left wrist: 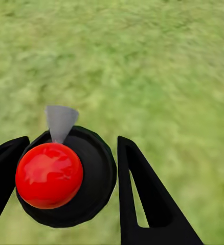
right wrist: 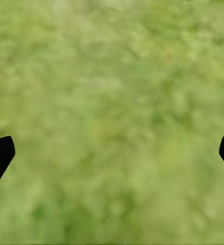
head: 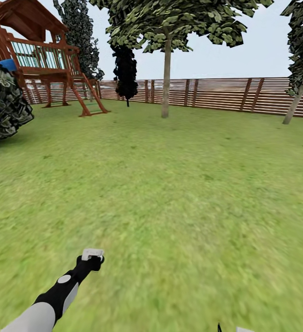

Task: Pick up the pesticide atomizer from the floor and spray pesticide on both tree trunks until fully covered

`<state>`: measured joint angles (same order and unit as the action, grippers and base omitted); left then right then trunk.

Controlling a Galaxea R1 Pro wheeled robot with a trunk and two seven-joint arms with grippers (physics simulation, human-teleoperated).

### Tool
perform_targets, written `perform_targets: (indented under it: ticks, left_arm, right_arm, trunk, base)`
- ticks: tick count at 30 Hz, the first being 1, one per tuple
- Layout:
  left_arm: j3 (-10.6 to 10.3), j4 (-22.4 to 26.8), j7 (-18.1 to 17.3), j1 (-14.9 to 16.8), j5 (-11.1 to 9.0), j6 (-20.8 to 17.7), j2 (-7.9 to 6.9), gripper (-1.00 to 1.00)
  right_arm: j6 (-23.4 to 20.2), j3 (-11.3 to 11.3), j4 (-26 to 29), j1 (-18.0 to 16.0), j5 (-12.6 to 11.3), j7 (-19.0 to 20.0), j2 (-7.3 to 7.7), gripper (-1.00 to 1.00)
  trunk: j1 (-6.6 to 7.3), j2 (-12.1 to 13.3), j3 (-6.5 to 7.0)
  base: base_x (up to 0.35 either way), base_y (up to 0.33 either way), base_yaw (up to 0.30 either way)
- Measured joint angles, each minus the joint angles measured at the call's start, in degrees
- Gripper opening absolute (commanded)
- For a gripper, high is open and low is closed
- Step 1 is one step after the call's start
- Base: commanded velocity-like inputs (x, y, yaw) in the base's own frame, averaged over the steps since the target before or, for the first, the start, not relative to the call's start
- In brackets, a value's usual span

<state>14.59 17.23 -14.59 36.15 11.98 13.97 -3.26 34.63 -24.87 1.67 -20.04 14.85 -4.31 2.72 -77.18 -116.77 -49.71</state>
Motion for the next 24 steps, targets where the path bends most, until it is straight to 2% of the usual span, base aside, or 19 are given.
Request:
perform_targets:
  ticks: [24]
  left_arm:
    - [0.1,0.04,0.16,-0.01,-0.01,-0.02,-0.28,-1.0]
  right_arm:
    - [0.0,0.0,0.0,0.0,0.0,0.0,0.0,1.0]
  trunk:
    - [0.0,0.0,0.0]
  base:
    - [0.339,0.0,0.0]
